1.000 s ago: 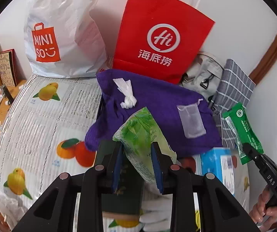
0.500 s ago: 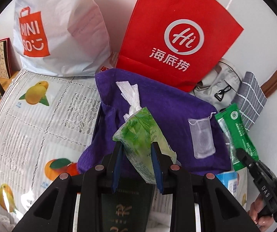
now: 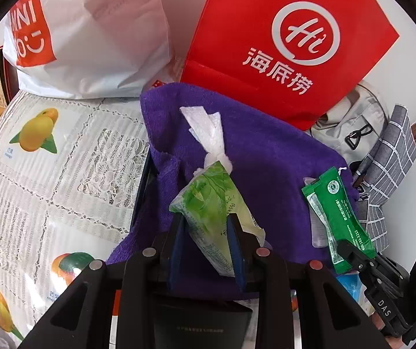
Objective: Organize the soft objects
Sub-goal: 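Carry the green packet in the right tool while the left tool carries the green pack to the towel, then open the right tool onto the purple towel while the left tool releases the green pack there, then reach the right tool to the white foam block while the left tool moves toward the dark green box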
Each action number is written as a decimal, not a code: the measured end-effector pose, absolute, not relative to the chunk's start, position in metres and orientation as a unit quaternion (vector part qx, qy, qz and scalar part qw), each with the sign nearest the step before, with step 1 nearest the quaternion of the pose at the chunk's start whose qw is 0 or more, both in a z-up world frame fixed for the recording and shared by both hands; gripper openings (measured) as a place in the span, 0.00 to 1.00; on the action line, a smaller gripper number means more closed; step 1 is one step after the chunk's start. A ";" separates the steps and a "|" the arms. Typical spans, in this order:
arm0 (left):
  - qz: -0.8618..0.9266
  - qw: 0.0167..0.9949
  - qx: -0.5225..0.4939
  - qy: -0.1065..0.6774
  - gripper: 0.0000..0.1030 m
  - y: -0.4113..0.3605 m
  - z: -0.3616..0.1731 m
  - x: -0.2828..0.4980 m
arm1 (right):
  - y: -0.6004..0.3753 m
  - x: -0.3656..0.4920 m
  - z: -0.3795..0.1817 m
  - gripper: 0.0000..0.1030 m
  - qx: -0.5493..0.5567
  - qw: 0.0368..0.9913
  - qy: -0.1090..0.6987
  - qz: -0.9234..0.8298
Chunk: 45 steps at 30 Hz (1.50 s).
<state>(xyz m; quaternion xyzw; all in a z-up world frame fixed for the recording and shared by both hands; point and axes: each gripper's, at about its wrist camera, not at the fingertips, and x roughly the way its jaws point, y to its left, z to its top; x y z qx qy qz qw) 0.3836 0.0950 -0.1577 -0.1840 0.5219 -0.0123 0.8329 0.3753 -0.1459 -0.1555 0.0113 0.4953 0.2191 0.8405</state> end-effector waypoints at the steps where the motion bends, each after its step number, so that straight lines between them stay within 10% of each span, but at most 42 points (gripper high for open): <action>1: -0.013 0.832 -0.185 0.523 0.27 0.095 -0.159 0.385 | -0.145 0.376 -0.157 0.05 0.010 0.839 0.497 0.221; 15: -0.013 0.814 -0.176 0.553 0.36 0.089 -0.173 0.395 | -0.150 0.389 -0.175 0.10 0.011 0.823 0.528 0.208; 20: -0.014 0.813 -0.172 0.557 0.51 0.087 -0.168 0.390 | -0.151 0.382 -0.168 0.45 0.000 0.831 0.519 0.203; 26: 0.000 0.814 -0.180 0.552 0.55 0.096 -0.153 0.370 | -0.163 0.361 -0.148 0.56 -0.004 0.846 0.502 0.181; 45: -0.021 0.845 -0.182 0.503 0.55 0.107 -0.108 0.254 | -0.139 0.232 -0.128 0.58 -0.027 0.850 0.488 0.198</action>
